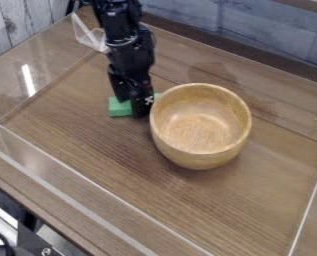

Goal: Put green object into wooden bowl

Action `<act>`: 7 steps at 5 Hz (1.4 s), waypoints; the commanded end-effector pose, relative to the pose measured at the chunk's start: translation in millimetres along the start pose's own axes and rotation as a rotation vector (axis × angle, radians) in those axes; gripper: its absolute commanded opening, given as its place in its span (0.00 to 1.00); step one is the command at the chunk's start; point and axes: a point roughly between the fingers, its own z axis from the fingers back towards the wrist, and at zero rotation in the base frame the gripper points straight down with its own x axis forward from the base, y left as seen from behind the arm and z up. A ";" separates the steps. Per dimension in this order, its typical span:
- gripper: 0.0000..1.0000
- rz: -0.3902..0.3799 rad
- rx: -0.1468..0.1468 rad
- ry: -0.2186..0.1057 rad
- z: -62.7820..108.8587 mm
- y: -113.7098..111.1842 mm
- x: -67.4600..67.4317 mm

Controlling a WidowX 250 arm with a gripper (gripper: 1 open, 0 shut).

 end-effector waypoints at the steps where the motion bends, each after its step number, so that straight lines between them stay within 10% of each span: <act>1: 1.00 -0.042 -0.011 -0.034 8.2 10.2 -3.9; 2: 1.00 -0.016 -0.030 -0.030 5.4 18.1 -1.0; 3: 0.00 0.031 -0.025 -0.034 -0.1 20.9 -4.5; 7: 0.00 0.022 -0.040 -0.101 27.2 5.3 10.0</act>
